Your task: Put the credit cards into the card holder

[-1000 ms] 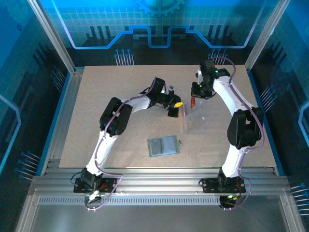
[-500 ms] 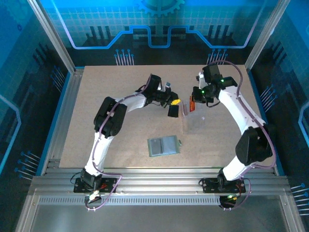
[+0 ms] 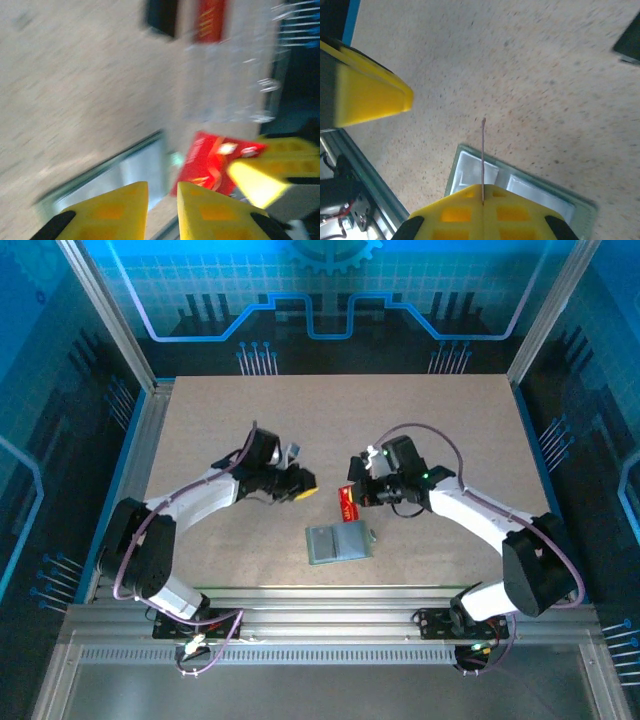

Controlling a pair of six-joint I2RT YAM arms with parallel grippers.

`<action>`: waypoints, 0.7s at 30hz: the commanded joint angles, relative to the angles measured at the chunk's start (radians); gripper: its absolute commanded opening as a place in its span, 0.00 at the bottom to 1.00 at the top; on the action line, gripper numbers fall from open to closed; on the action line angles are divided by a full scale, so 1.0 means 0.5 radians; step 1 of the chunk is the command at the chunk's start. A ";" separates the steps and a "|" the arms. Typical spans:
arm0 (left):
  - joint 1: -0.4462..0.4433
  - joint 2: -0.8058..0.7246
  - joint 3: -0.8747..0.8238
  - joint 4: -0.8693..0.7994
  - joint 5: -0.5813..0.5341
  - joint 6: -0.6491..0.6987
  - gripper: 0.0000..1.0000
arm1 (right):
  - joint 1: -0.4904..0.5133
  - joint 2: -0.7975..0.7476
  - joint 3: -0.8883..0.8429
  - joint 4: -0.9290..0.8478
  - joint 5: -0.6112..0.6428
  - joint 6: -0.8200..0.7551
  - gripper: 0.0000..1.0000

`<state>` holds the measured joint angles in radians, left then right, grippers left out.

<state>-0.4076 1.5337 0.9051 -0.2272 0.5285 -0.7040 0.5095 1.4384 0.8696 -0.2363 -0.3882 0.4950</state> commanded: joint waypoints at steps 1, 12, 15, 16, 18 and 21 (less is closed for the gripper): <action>-0.055 -0.060 -0.158 -0.226 -0.184 0.201 0.28 | 0.037 0.052 -0.153 0.502 -0.124 0.134 0.00; -0.327 0.184 -0.164 -0.156 -0.352 0.187 0.34 | 0.098 0.280 -0.363 0.811 -0.102 0.213 0.00; -0.347 0.243 -0.162 -0.167 -0.416 0.189 0.32 | 0.099 0.272 -0.375 0.809 -0.086 0.211 0.00; -0.352 0.260 -0.165 -0.165 -0.435 0.193 0.31 | 0.098 0.266 -0.380 0.806 -0.083 0.210 0.00; -0.355 0.288 -0.176 -0.159 -0.449 0.199 0.30 | 0.092 0.249 -0.385 0.804 -0.086 0.210 0.00; -0.362 0.316 -0.201 -0.158 -0.484 0.202 0.27 | 0.075 0.212 -0.401 0.797 -0.101 0.212 0.00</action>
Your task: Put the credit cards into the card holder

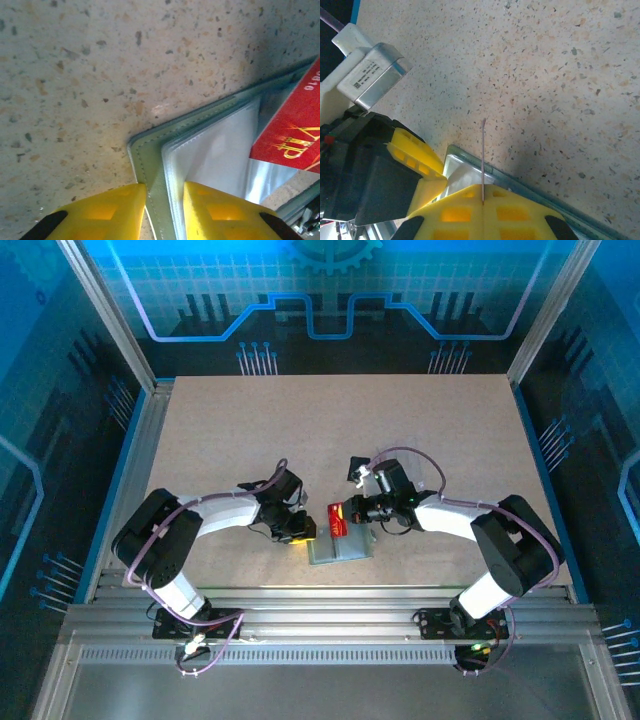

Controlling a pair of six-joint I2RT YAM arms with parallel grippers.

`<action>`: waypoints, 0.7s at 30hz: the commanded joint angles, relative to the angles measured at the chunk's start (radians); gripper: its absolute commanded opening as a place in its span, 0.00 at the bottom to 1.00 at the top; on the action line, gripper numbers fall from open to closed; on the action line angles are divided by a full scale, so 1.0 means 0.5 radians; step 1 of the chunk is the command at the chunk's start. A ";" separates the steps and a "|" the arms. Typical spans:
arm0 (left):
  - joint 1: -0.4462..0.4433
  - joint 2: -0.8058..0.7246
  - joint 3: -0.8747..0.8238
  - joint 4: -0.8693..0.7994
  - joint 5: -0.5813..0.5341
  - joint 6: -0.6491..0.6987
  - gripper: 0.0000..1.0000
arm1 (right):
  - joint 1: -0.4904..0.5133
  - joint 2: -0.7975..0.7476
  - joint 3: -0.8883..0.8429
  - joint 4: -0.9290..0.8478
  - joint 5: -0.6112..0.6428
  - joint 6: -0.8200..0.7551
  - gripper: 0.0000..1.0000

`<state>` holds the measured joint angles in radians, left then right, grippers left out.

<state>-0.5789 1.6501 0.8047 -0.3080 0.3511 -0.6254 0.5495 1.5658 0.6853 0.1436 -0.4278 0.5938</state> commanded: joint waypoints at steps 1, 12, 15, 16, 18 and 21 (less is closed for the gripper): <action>-0.019 0.089 -0.009 0.006 -0.141 0.045 0.26 | -0.009 -0.061 -0.038 0.032 -0.025 0.012 0.00; -0.056 0.137 -0.036 -0.035 -0.262 0.072 0.22 | -0.060 -0.054 -0.068 0.035 -0.037 0.034 0.00; -0.057 0.147 -0.046 -0.016 -0.257 0.059 0.21 | -0.032 -0.004 -0.054 0.046 -0.028 0.046 0.00; -0.057 0.150 -0.051 -0.011 -0.254 0.053 0.21 | -0.025 0.006 -0.058 0.048 -0.013 0.047 0.00; -0.059 0.154 -0.058 -0.003 -0.254 0.051 0.21 | -0.023 0.020 -0.077 0.104 -0.029 0.069 0.00; -0.062 0.158 -0.060 -0.001 -0.257 0.054 0.21 | -0.013 0.048 -0.070 0.145 -0.077 0.097 0.00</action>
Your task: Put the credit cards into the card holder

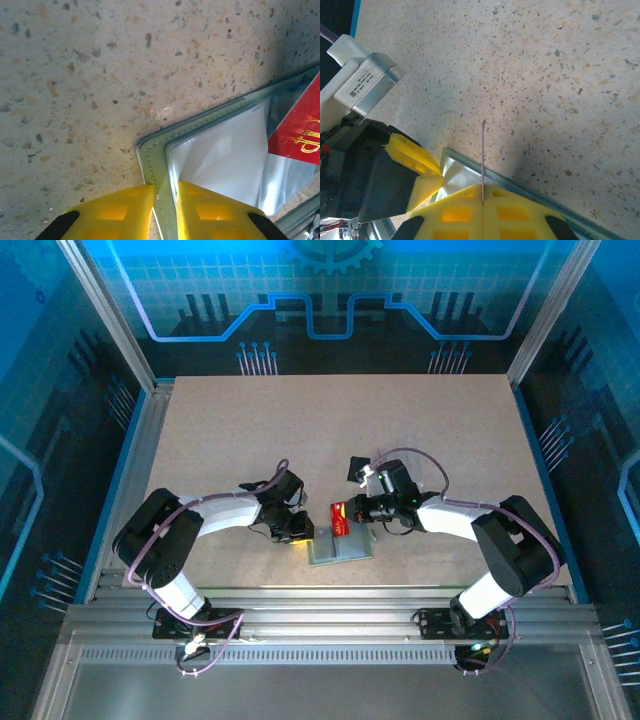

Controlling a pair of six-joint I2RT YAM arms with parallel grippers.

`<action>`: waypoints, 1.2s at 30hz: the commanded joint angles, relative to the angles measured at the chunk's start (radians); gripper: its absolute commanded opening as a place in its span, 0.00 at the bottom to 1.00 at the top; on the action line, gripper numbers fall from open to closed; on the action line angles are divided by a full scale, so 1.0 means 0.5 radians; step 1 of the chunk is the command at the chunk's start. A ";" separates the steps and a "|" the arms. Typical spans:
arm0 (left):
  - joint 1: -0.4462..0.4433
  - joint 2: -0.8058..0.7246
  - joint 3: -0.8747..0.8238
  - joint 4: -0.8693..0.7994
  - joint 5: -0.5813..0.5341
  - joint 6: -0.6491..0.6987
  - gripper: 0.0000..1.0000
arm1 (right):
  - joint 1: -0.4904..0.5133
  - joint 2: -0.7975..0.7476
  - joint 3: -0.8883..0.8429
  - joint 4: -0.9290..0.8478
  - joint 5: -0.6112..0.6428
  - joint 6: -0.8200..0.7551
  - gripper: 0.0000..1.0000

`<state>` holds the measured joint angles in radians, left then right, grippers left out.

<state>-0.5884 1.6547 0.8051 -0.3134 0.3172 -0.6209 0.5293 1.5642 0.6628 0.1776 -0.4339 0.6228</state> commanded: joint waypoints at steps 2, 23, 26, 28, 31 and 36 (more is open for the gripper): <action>-0.044 0.158 -0.062 0.017 -0.189 0.043 0.21 | 0.039 0.053 -0.026 0.096 -0.065 0.060 0.00; -0.050 0.201 -0.114 0.088 -0.179 0.014 0.20 | 0.047 -0.109 -0.027 -0.076 0.030 0.078 0.00; -0.053 0.206 -0.119 0.096 -0.177 0.012 0.20 | 0.055 -0.066 -0.039 -0.025 0.004 0.114 0.00; -0.055 0.209 -0.117 0.100 -0.177 0.008 0.20 | 0.055 -0.049 -0.046 0.009 -0.018 0.132 0.00; -0.056 0.216 -0.117 0.106 -0.172 0.008 0.20 | 0.058 -0.023 -0.049 0.041 -0.047 0.159 0.00; -0.055 0.222 -0.122 0.112 -0.171 0.005 0.20 | 0.072 0.028 -0.055 0.065 -0.056 0.187 0.00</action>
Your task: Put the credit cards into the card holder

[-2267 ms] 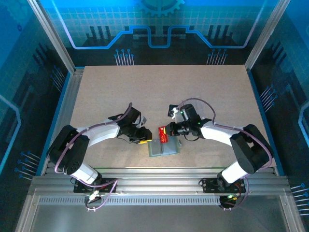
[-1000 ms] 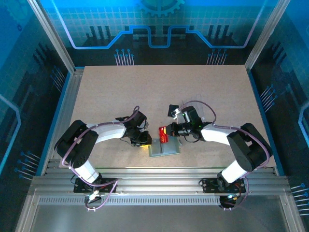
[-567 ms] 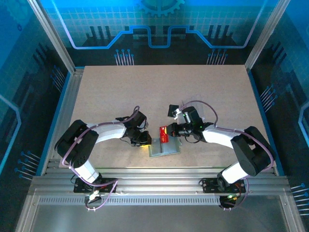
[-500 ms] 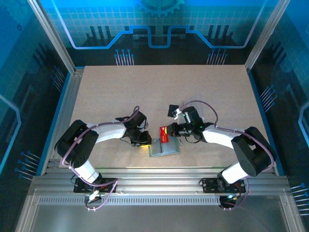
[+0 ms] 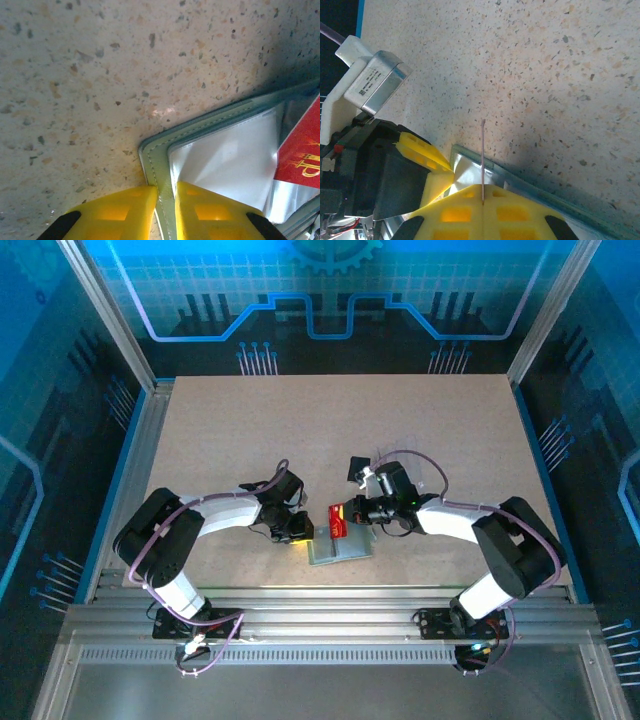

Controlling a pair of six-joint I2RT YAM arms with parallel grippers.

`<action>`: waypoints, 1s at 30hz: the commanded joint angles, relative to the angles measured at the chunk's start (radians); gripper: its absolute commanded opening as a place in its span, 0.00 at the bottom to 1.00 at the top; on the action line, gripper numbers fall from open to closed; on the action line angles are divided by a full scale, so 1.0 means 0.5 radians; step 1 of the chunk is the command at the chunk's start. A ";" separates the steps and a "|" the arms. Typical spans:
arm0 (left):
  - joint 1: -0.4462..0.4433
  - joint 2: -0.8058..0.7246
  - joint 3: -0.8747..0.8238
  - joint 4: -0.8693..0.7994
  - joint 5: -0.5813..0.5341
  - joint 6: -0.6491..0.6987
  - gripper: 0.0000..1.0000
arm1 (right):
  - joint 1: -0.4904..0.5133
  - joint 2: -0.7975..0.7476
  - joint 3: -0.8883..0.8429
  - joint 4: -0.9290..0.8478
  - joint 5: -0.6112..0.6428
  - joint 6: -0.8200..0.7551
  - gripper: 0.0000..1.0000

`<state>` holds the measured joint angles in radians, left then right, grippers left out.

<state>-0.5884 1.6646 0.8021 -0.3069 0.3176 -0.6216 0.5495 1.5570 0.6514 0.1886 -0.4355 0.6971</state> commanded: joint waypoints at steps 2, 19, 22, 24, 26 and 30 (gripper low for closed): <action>-0.055 0.200 -0.114 0.101 -0.167 0.007 0.20 | 0.035 0.057 -0.044 0.054 -0.056 0.054 0.00; -0.055 0.242 -0.115 0.129 -0.163 0.001 0.20 | 0.163 0.046 -0.265 0.097 -0.019 0.163 0.00; -0.056 0.247 -0.115 0.135 -0.160 -0.001 0.19 | 0.165 0.046 -0.252 0.009 -0.016 0.109 0.00; -0.056 0.245 -0.116 0.138 -0.160 0.000 0.19 | 0.165 0.046 -0.225 -0.061 -0.013 0.066 0.00; -0.056 0.245 -0.119 0.138 -0.162 -0.001 0.19 | 0.163 0.055 -0.201 -0.123 -0.013 0.032 0.00; -0.054 0.245 -0.127 0.144 -0.162 -0.002 0.19 | 0.165 0.055 -0.189 -0.222 0.003 0.011 0.00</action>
<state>-0.5884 1.6699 0.8017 -0.3050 0.3180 -0.6220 0.6098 1.5696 0.5610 0.2123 -0.4534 0.7433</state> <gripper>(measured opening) 0.196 0.052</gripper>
